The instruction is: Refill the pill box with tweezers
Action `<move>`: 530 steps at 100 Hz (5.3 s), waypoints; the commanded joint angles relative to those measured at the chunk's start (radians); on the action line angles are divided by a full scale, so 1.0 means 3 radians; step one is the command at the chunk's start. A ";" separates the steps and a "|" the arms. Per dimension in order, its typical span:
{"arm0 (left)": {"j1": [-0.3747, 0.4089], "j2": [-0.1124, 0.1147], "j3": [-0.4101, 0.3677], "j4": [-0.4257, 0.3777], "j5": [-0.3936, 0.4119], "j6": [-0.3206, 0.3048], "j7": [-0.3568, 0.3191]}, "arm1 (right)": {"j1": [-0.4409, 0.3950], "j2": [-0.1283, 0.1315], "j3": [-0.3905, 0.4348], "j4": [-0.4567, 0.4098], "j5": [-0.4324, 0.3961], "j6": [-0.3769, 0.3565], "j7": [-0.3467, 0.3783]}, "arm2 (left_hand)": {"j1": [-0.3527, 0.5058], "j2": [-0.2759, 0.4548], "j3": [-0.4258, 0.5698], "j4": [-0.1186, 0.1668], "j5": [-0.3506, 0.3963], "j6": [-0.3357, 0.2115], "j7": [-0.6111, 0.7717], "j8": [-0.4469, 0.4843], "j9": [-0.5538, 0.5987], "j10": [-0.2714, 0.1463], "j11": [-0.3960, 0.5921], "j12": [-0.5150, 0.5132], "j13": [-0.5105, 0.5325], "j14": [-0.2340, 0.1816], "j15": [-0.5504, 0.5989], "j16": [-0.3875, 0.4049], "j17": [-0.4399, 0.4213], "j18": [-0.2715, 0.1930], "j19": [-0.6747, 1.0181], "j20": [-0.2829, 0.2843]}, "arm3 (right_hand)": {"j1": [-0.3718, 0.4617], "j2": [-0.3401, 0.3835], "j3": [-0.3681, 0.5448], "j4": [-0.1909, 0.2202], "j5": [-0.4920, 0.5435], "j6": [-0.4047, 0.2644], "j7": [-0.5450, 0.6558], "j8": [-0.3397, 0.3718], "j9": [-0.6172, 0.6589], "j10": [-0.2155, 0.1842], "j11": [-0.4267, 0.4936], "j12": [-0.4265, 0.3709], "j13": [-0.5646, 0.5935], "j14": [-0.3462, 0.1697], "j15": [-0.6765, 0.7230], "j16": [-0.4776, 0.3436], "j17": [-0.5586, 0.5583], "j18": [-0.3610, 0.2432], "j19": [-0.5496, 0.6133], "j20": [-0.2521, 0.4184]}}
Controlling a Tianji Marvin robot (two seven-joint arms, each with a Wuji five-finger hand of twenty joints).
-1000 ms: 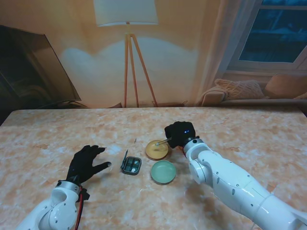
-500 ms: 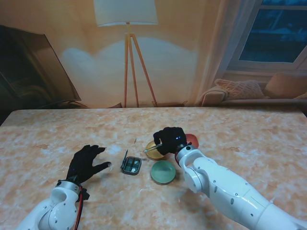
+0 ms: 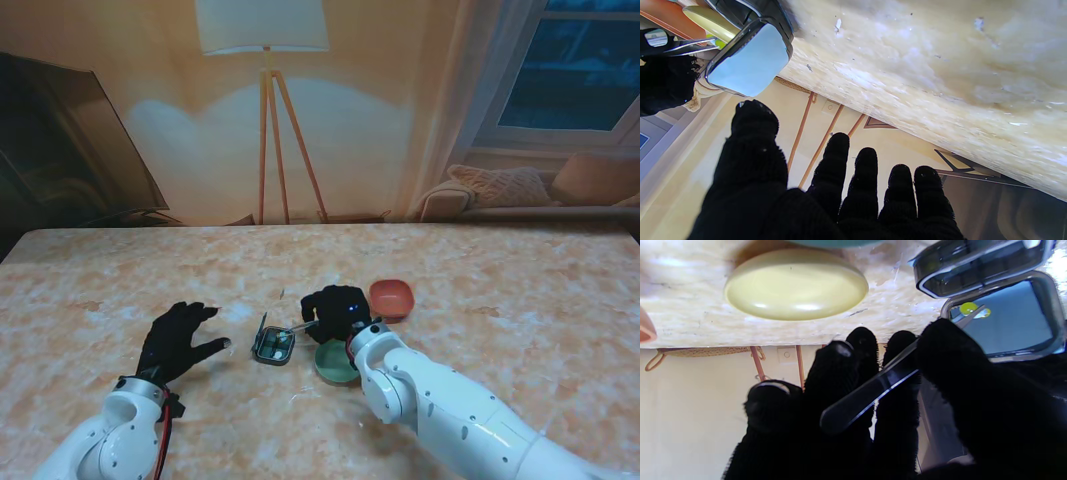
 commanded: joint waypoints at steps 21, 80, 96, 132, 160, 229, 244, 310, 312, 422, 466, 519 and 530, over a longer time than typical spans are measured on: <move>0.0038 -0.0004 -0.0010 -0.0027 -0.0003 0.0001 -0.0041 | 0.0033 -0.0092 -0.0053 0.0205 0.0101 0.0042 -0.0007 | 0.0042 0.0100 -0.0052 0.0073 0.0027 0.0000 -0.0032 -0.0025 0.0025 -0.0059 -0.0029 0.0032 0.0009 -0.0075 -0.0038 0.0024 -0.0031 -0.0113 -0.0026 0.0047 | 0.0208 0.0250 0.0058 0.0079 0.0193 -0.0321 0.0352 0.0119 0.0090 0.0233 0.0013 -0.0057 0.0002 -0.0240 0.0033 0.0029 0.0001 -0.0160 0.0088 0.0036; 0.0054 -0.0013 -0.0011 -0.0041 -0.0037 0.0032 -0.0031 | 0.0128 -0.0192 -0.0137 0.0432 0.0250 0.0069 -0.0051 | 0.0068 0.0132 -0.0047 0.0075 0.0042 -0.0006 -0.0023 -0.0024 0.0029 -0.0068 -0.0023 0.0035 0.0014 -0.0078 -0.0027 0.0027 -0.0027 -0.0124 -0.0009 0.0056 | 0.0179 0.0179 -0.0017 0.0007 -0.0154 -0.0138 0.0206 0.0112 -0.0217 0.0267 -0.0124 -0.0022 -0.0270 -0.0185 -0.0112 -0.0033 -0.0237 -0.0120 -0.0103 -0.0016; 0.0062 -0.0013 -0.0016 -0.0048 -0.0036 0.0042 -0.0032 | 0.0113 -0.0184 -0.0101 0.0409 0.0234 0.0063 -0.0089 | 0.0064 0.0126 -0.0053 0.0073 0.0043 -0.0002 -0.0023 -0.0027 0.0029 -0.0064 -0.0022 0.0036 0.0013 -0.0074 -0.0024 0.0027 -0.0031 -0.0119 -0.0007 0.0057 | 0.0202 0.0210 -0.0007 0.0003 -0.0086 -0.0132 0.0210 0.0105 -0.0151 0.0267 -0.0127 -0.0013 -0.0217 -0.0204 -0.0110 -0.0038 -0.0197 -0.0143 -0.0093 -0.0008; 0.0054 -0.0012 -0.0008 -0.0044 -0.0027 0.0044 -0.0029 | -0.0003 -0.0001 0.0196 0.0093 -0.0011 0.0116 -0.0019 | 0.0053 0.0125 -0.0057 0.0073 0.0040 -0.0003 -0.0026 -0.0030 0.0030 -0.0067 -0.0023 0.0036 0.0011 -0.0081 -0.0028 0.0024 -0.0035 -0.0119 -0.0012 0.0055 | 0.0278 0.0325 -0.0056 0.0026 0.0121 -0.0208 0.0300 0.0076 0.0044 0.0266 -0.0060 -0.0021 -0.0042 -0.0237 -0.0033 -0.0015 -0.0046 -0.0169 -0.0005 0.0033; 0.0043 -0.0009 0.0000 -0.0036 -0.0008 0.0035 -0.0026 | -0.0178 0.0201 0.0658 -0.0152 -0.0320 0.0111 0.0118 | 0.0051 0.0123 -0.0056 0.0073 0.0044 -0.0005 -0.0024 -0.0029 0.0032 -0.0068 -0.0022 0.0036 0.0010 -0.0078 -0.0029 0.0024 -0.0034 -0.0118 -0.0015 0.0052 | 0.0293 0.0340 -0.0055 0.0042 0.0169 -0.0228 0.0328 0.0072 0.0081 0.0286 -0.0021 -0.0030 0.0007 -0.0257 -0.0006 -0.0006 0.0010 -0.0177 0.0021 0.0044; -0.0003 -0.0006 0.0039 -0.0014 0.0003 0.0044 -0.0035 | -0.0323 0.0377 0.1235 0.0025 -0.0599 0.0181 0.0279 | 0.0047 0.0125 -0.0055 0.0073 0.0045 -0.0024 -0.0016 -0.0024 0.0030 -0.0075 -0.0024 0.0035 0.0007 -0.0082 -0.0036 0.0023 -0.0038 -0.0118 -0.0023 0.0048 | 0.0267 0.0377 -0.0091 0.0058 0.0097 -0.0286 0.0317 0.0099 0.0005 0.0206 -0.0041 -0.0043 -0.0098 -0.0230 -0.0033 -0.0002 -0.0102 -0.0135 -0.0026 0.0037; -0.0003 -0.0004 0.0040 -0.0020 0.0010 0.0058 -0.0044 | -0.0270 0.0367 0.1174 0.0149 -0.0538 0.0221 0.0280 | 0.0050 0.0121 -0.0054 0.0073 0.0041 -0.0021 -0.0017 -0.0024 0.0027 -0.0073 -0.0026 0.0034 0.0005 -0.0082 -0.0037 0.0023 -0.0038 -0.0119 -0.0023 0.0048 | 0.0263 0.0378 -0.0090 0.0060 0.0089 -0.0283 0.0317 0.0103 0.0001 0.0201 -0.0045 -0.0042 -0.0104 -0.0227 -0.0038 -0.0002 -0.0107 -0.0131 -0.0025 0.0034; -0.0001 -0.0001 0.0047 -0.0041 0.0014 0.0093 -0.0068 | -0.0092 0.0317 0.0950 0.0414 -0.0326 0.0241 0.0306 | 0.0054 0.0116 -0.0054 0.0074 0.0039 -0.0033 -0.0012 -0.0020 0.0023 -0.0068 -0.0027 0.0033 0.0001 -0.0081 -0.0037 0.0023 -0.0039 -0.0117 -0.0027 0.0047 | -0.0132 0.0449 -0.0185 0.0138 -0.0705 0.0120 -0.0327 0.0297 -0.0875 0.0204 -0.0519 0.0116 -0.1041 0.0141 -0.0899 -0.0267 -0.1157 0.0473 -0.0724 -0.0520; 0.0000 -0.0001 0.0047 -0.0042 0.0014 0.0094 -0.0068 | -0.0089 0.0318 0.0947 0.0413 -0.0328 0.0240 0.0312 | 0.0055 0.0117 -0.0053 0.0074 0.0038 -0.0031 -0.0012 -0.0020 0.0023 -0.0067 -0.0027 0.0033 0.0000 -0.0078 -0.0037 0.0023 -0.0039 -0.0117 -0.0027 0.0047 | -0.0158 0.0480 -0.0192 0.0164 -0.0720 0.0141 -0.0372 0.0320 -0.0905 0.0208 -0.0531 0.0117 -0.1081 0.0155 -0.0925 -0.0267 -0.1205 0.0497 -0.0737 -0.0539; -0.0390 0.0096 0.0287 0.0257 0.0249 0.0014 -0.0379 | -0.0672 0.0498 0.1699 -0.0586 -0.0867 -0.0429 0.0613 | -0.1117 -0.1045 0.2155 -0.0151 -0.0539 -0.0133 -0.0210 -0.0143 -0.0192 0.0017 -0.0084 -0.0001 -0.0050 0.0046 -0.0084 0.0021 -0.0008 -0.0025 -0.0080 0.0027 | -0.1014 0.1096 -0.1031 0.0663 -0.1660 0.0900 -0.1744 0.0530 -0.2234 0.0479 -0.1412 -0.0183 -0.2594 0.0530 -0.2789 -0.0981 -0.2540 0.0908 -0.1595 -0.1015; -0.0711 0.0130 0.0560 0.0553 0.0191 0.0066 -0.0606 | -0.0811 0.0520 0.1852 -0.0783 -0.0949 -0.0665 0.0624 | -0.1180 -0.1073 0.2265 -0.0173 -0.0764 -0.0099 -0.0330 -0.0248 -0.0313 0.0030 -0.0101 -0.0012 -0.0116 0.0082 -0.0094 0.0016 -0.0023 -0.0030 -0.0146 -0.0007 | -0.1001 0.1119 -0.1111 0.0686 -0.1655 0.0931 -0.1820 0.0509 -0.2282 0.0504 -0.1411 -0.0190 -0.2664 0.0559 -0.2806 -0.1001 -0.2583 0.0902 -0.1628 -0.1045; -0.0972 0.0096 0.0876 0.0926 -0.0028 0.0019 -0.0550 | -0.0836 0.0521 0.1859 -0.0842 -0.0972 -0.0720 0.0607 | -0.1177 -0.1076 0.2309 -0.0179 -0.1018 -0.0180 -0.0419 -0.0348 -0.0434 0.0086 -0.0121 -0.0027 -0.0158 0.0110 -0.0093 0.0016 -0.0025 -0.0019 -0.0189 -0.0026 | -0.0972 0.1086 -0.1071 0.0692 -0.1626 0.0941 -0.1821 0.0522 -0.2260 0.0489 -0.1382 -0.0182 -0.2646 0.0564 -0.2790 -0.0999 -0.2565 0.0891 -0.1618 -0.1052; -0.0981 0.0096 0.0897 0.0936 -0.0062 0.0008 -0.0576 | -0.0826 0.0520 0.1841 -0.0837 -0.0981 -0.0712 0.0586 | -0.1169 -0.1068 0.2303 -0.0180 -0.1036 -0.0261 -0.0405 -0.0355 -0.0446 0.0092 -0.0131 -0.0035 -0.0168 0.0116 -0.0101 0.0012 -0.0034 -0.0018 -0.0203 -0.0032 | -0.0958 0.1081 -0.1053 0.0692 -0.1633 0.0942 -0.1823 0.0524 -0.2261 0.0487 -0.1379 -0.0181 -0.2647 0.0564 -0.2787 -0.0997 -0.2565 0.0899 -0.1619 -0.1053</move>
